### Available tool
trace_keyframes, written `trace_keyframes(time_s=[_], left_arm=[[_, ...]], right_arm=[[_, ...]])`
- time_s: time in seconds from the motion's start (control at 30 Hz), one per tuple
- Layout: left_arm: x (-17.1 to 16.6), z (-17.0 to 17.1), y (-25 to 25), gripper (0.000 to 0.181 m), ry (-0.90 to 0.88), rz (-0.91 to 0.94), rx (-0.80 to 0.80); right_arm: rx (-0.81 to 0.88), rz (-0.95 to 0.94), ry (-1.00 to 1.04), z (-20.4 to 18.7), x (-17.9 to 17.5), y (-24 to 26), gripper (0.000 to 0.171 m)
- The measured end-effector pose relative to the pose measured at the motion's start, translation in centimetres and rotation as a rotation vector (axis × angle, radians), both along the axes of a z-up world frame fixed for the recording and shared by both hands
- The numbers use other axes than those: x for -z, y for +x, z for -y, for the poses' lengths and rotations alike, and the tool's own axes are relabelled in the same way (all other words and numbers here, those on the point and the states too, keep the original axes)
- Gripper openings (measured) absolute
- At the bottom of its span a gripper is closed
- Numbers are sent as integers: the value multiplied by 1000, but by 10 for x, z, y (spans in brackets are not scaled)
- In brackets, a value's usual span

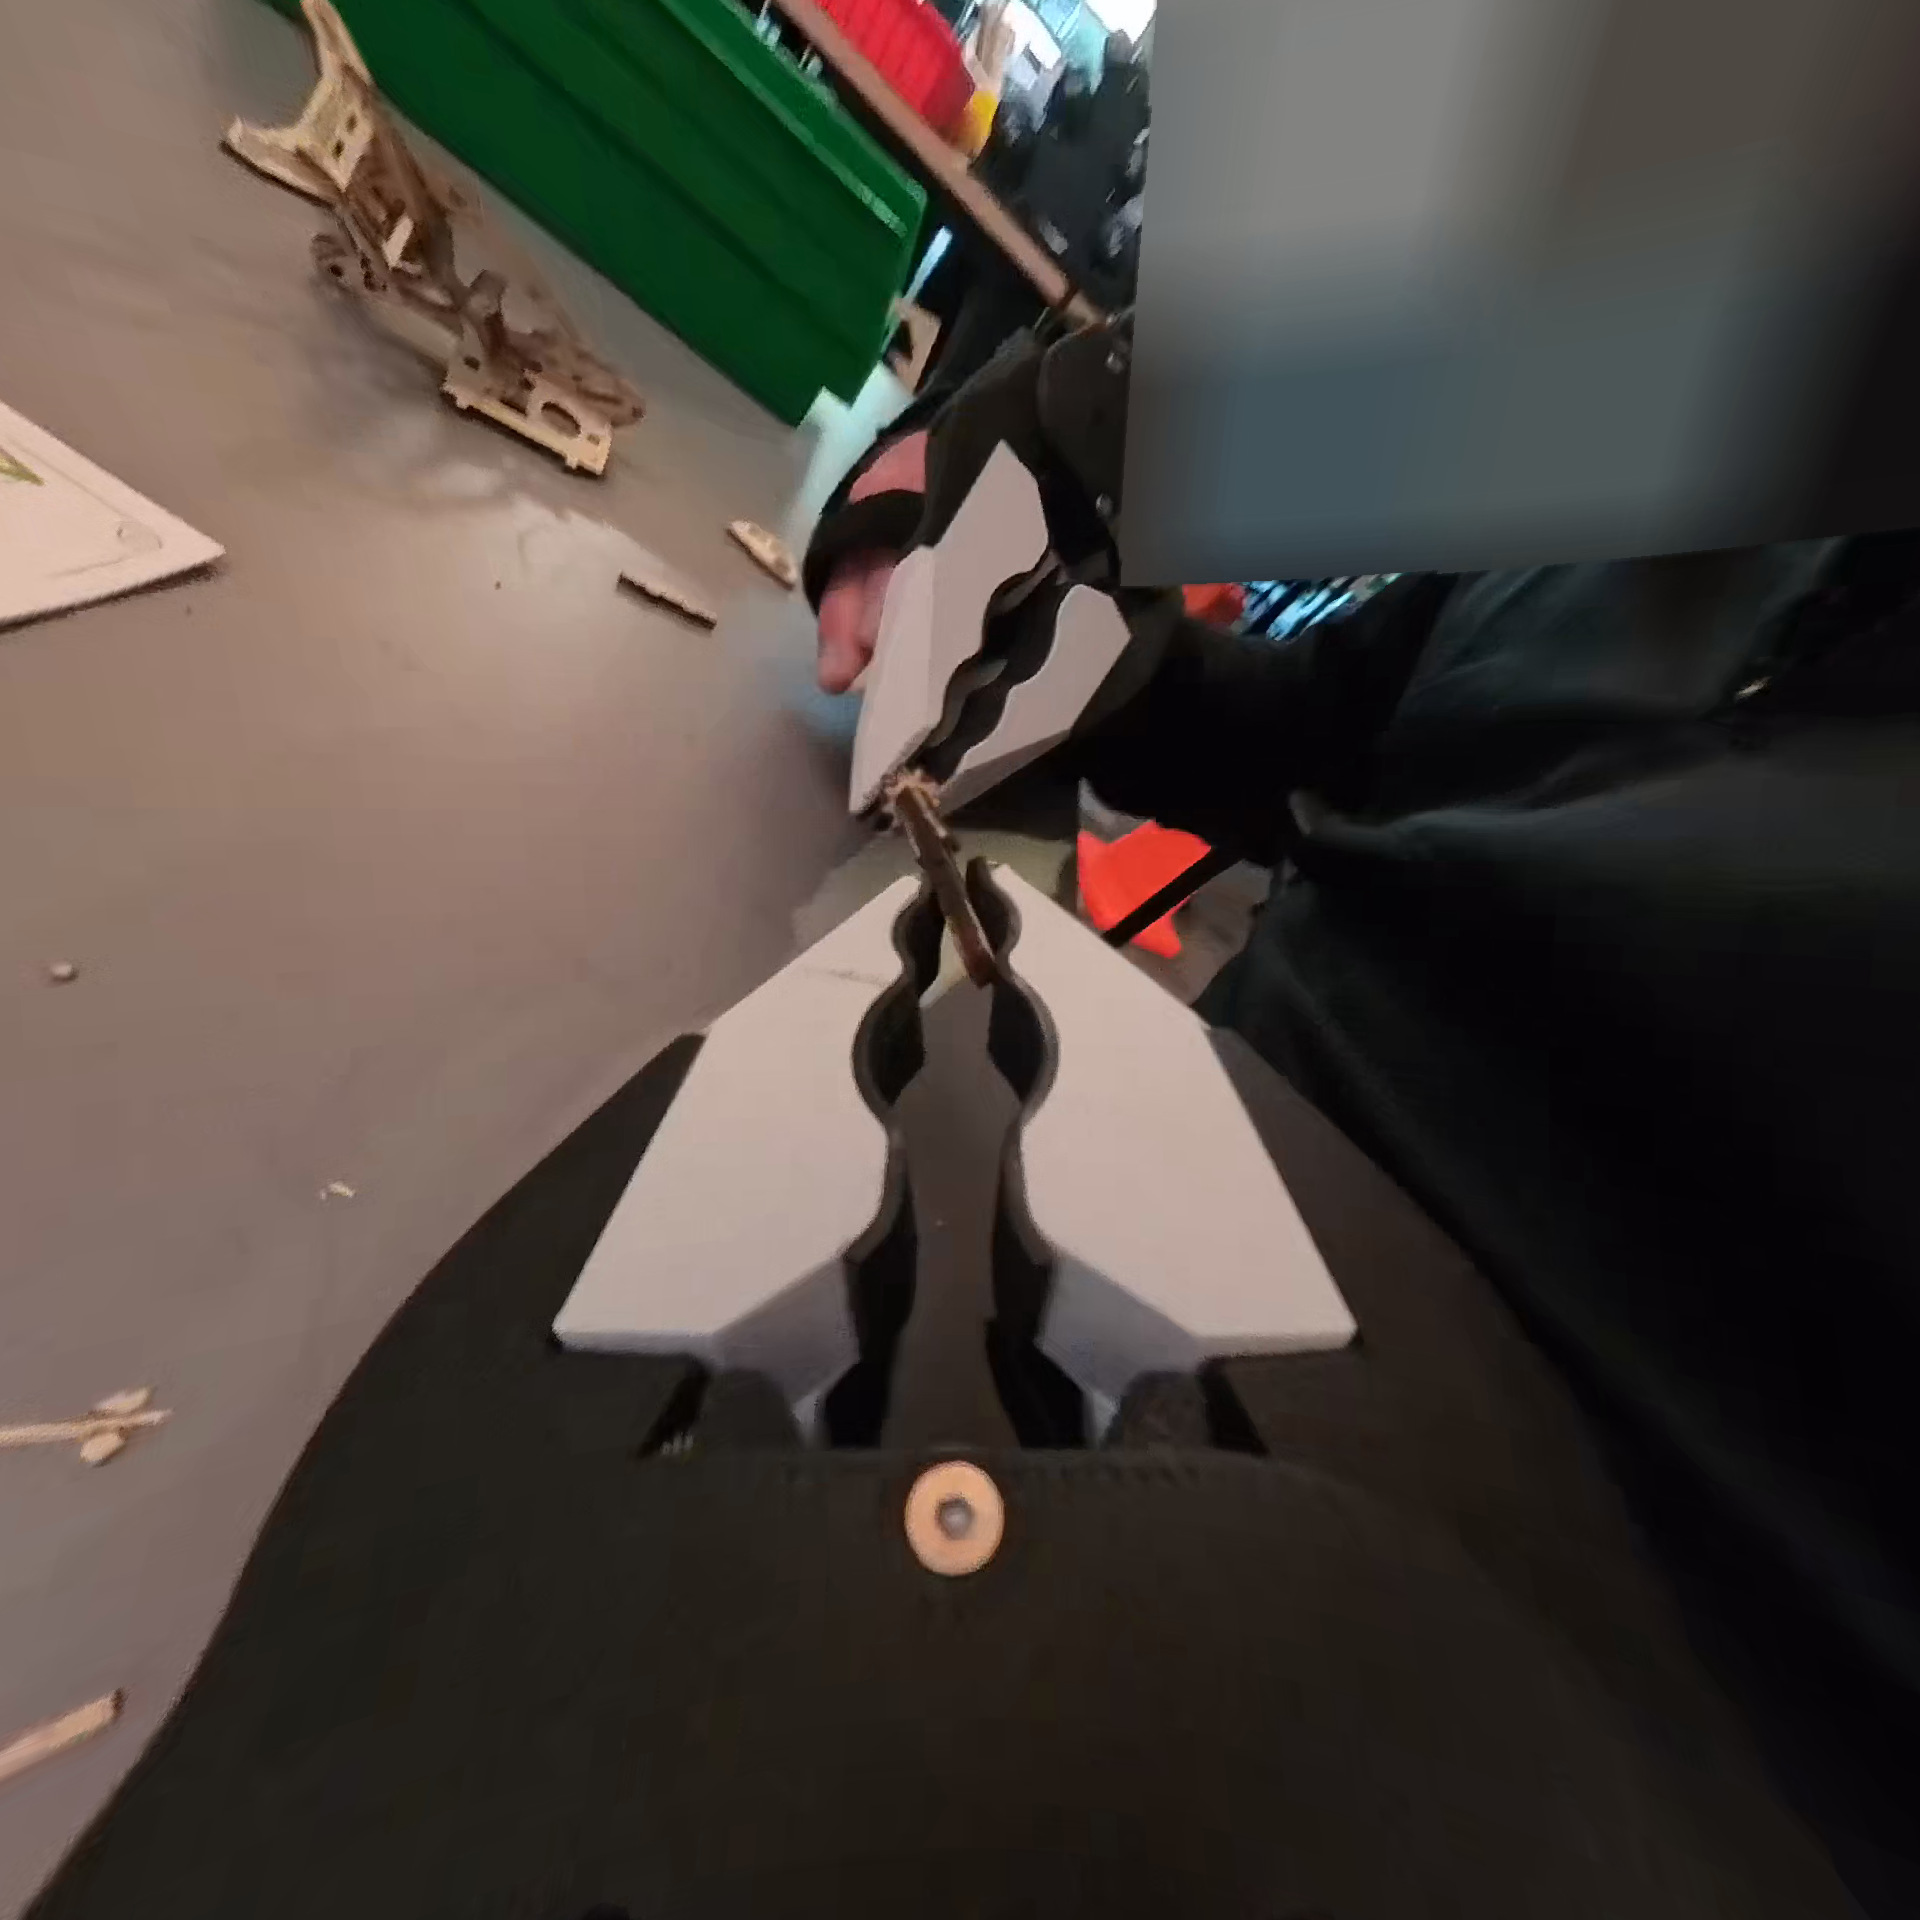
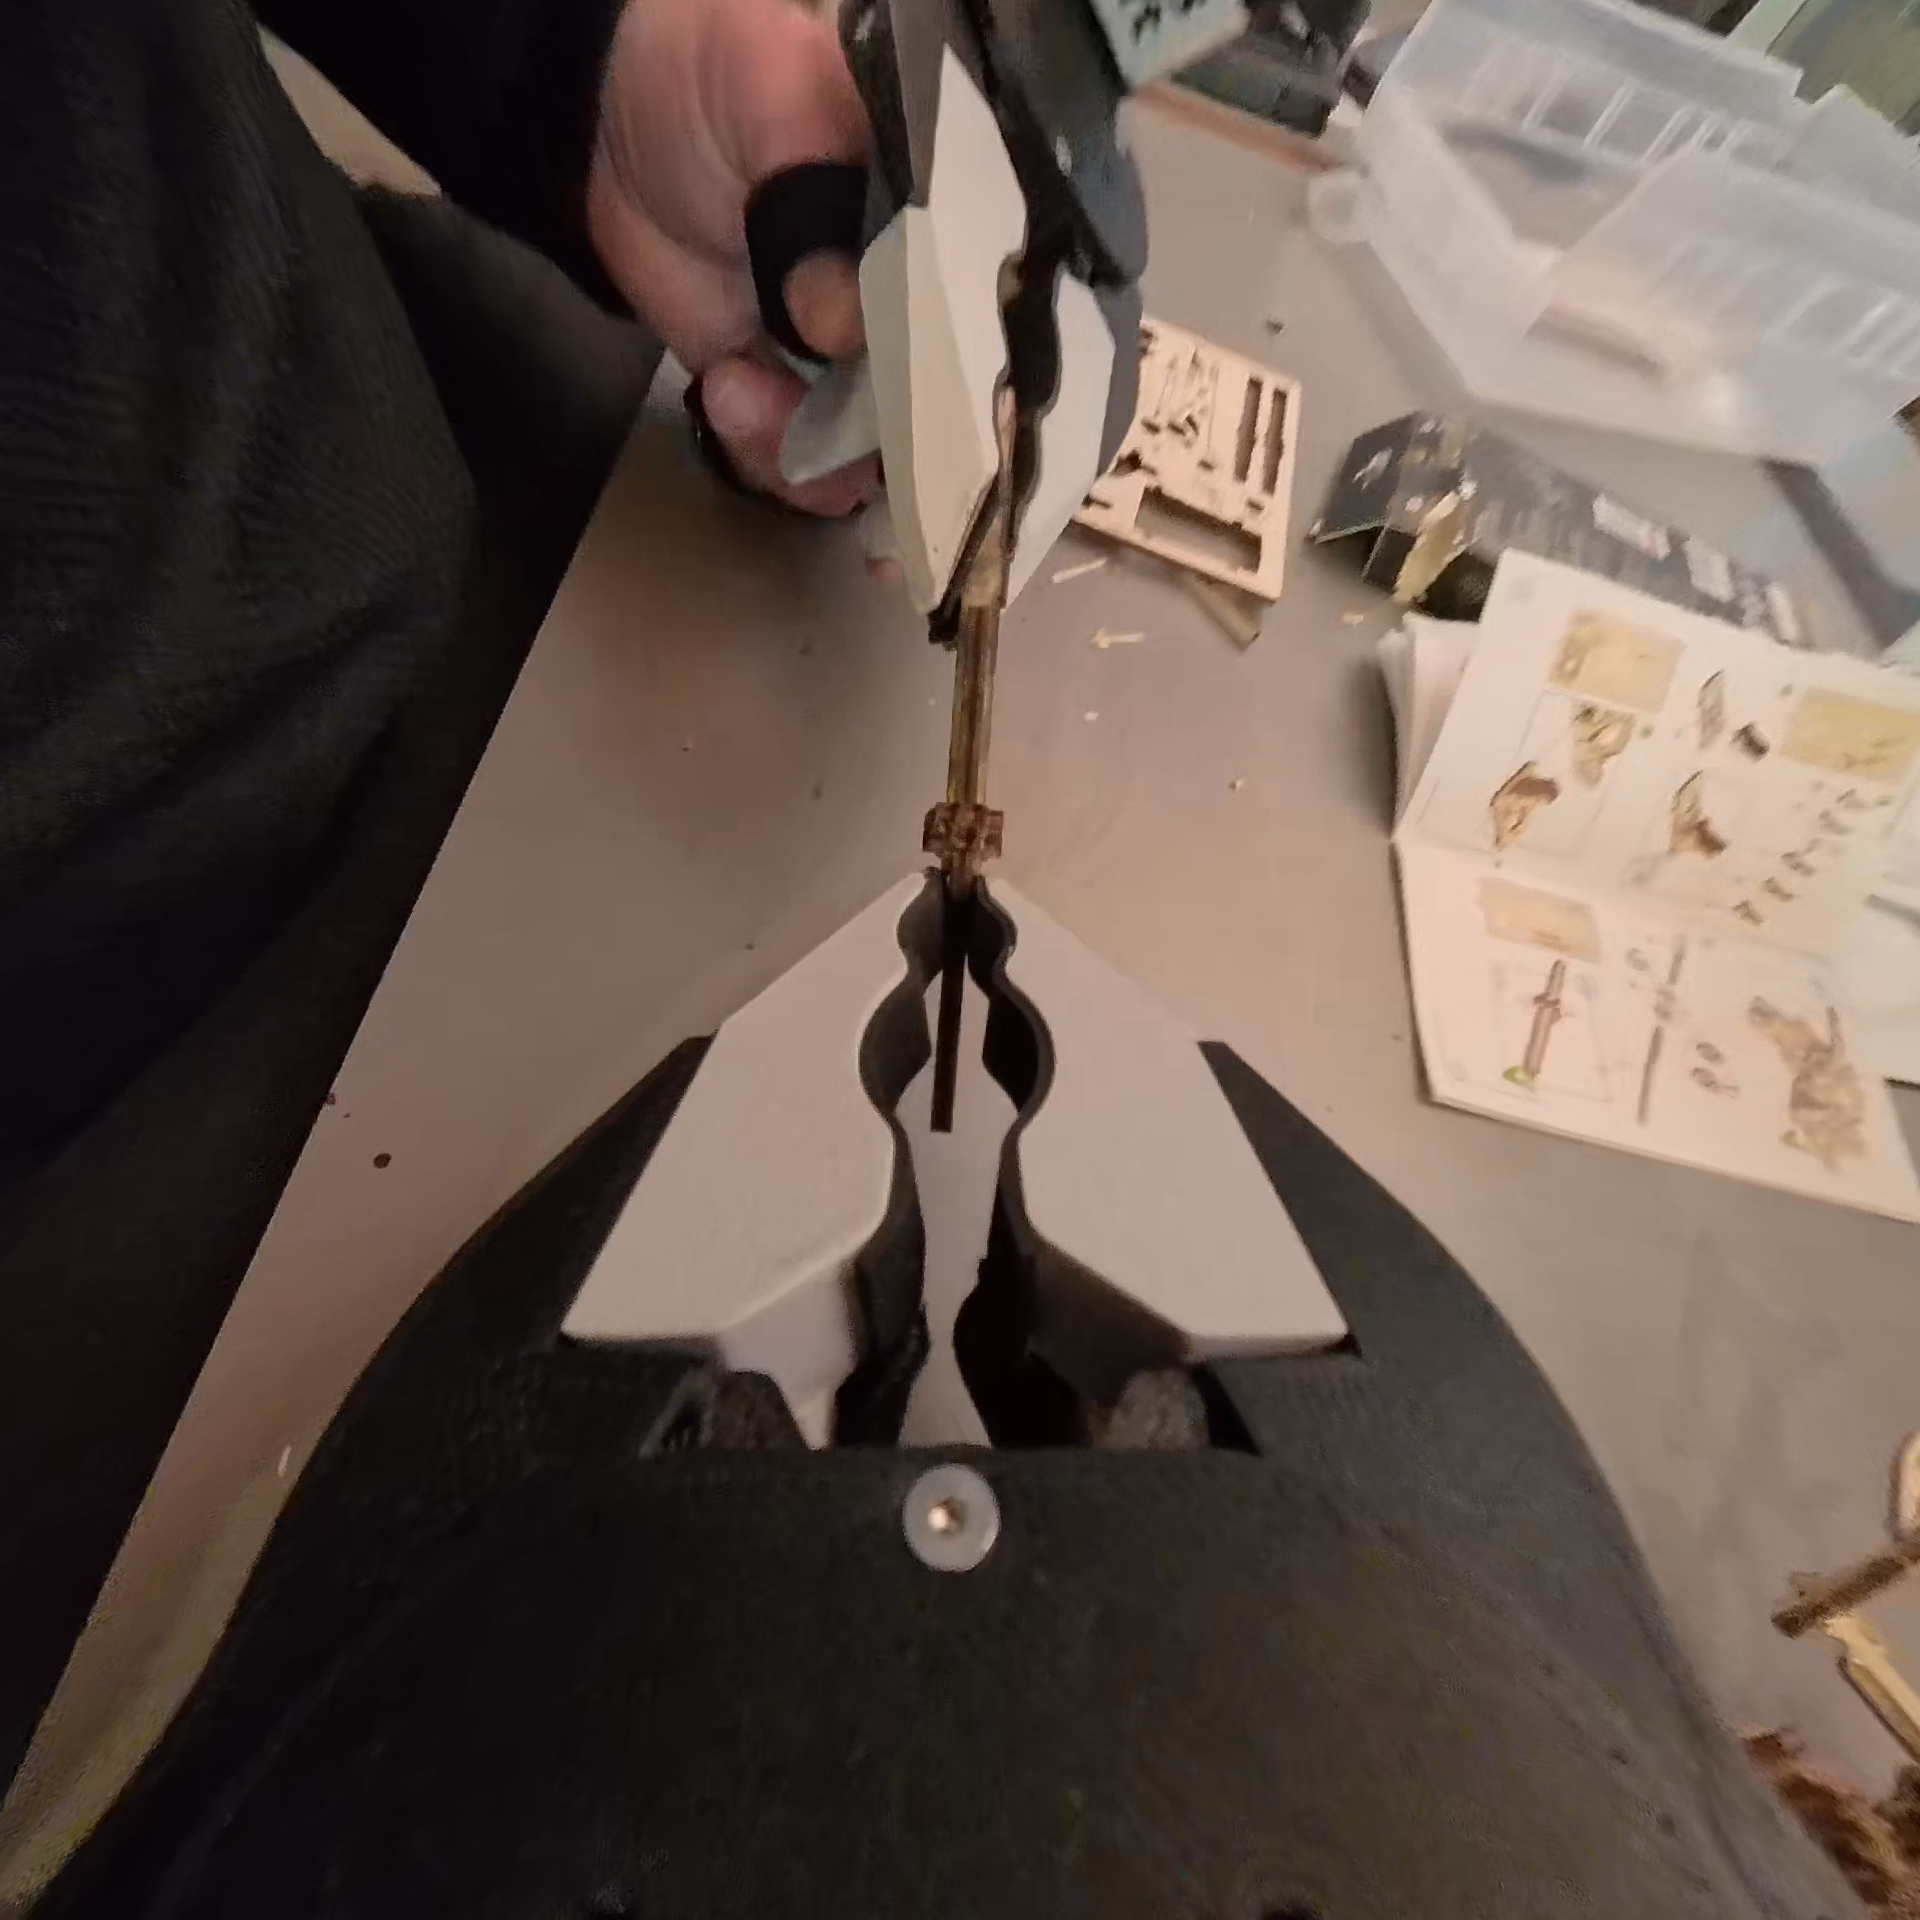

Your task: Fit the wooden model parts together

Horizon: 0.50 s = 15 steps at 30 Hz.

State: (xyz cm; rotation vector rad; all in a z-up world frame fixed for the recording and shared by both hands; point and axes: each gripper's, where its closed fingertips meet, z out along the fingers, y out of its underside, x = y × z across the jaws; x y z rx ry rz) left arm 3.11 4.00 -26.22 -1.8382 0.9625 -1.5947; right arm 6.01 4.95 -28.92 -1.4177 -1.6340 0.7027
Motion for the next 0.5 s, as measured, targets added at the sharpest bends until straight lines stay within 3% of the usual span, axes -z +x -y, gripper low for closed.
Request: trace_keyframes(time_s=[0.17, 0.27, 0.5], left_arm=[[-7, -3, 2, 4, 11, 53, 9], [5, -11, 4, 4, 215, -100, -52], [26, -18, 8, 4, 426, -437, -156]], right_arm=[[18, -11, 54, -3, -11, 1, 1], [90, 153, 241, -14, 2, 2, 0], [197, 341, 369, -27, 19, 9, 0]])
